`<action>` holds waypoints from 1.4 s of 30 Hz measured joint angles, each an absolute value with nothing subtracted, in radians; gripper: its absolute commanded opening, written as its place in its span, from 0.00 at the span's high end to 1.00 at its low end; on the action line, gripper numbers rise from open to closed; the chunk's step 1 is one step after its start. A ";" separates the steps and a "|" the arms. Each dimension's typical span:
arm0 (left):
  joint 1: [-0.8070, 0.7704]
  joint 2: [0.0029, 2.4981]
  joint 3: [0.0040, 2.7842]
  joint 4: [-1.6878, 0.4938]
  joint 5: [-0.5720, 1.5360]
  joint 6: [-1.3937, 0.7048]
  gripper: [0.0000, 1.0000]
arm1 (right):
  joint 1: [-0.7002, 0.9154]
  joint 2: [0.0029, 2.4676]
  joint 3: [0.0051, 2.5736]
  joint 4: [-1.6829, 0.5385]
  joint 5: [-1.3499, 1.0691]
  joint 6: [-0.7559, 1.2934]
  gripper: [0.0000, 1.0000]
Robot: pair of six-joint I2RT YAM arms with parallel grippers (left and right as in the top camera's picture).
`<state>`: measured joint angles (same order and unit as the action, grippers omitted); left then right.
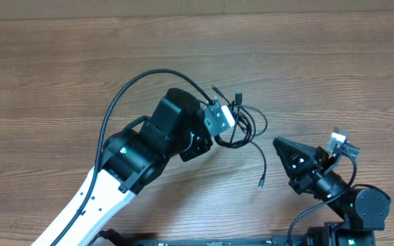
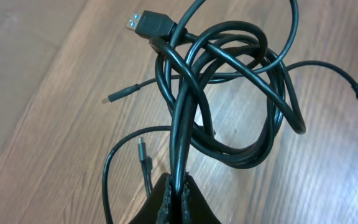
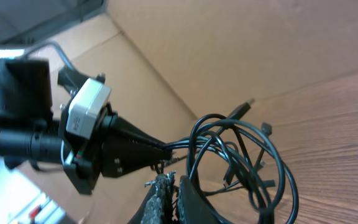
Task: Untangle cables
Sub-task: 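Lift the cable bundle with the left gripper toward the right gripper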
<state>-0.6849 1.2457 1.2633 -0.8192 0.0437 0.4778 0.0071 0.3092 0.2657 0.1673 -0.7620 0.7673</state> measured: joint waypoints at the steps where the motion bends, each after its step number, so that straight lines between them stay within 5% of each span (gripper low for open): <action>1: -0.685 1.242 1.263 -0.833 0.052 0.490 0.96 | 0.007 0.310 0.266 0.168 -0.779 0.752 0.95; 42: -0.686 1.262 1.263 -0.571 0.236 0.478 0.96 | 0.007 0.309 0.266 0.170 -0.909 0.587 0.93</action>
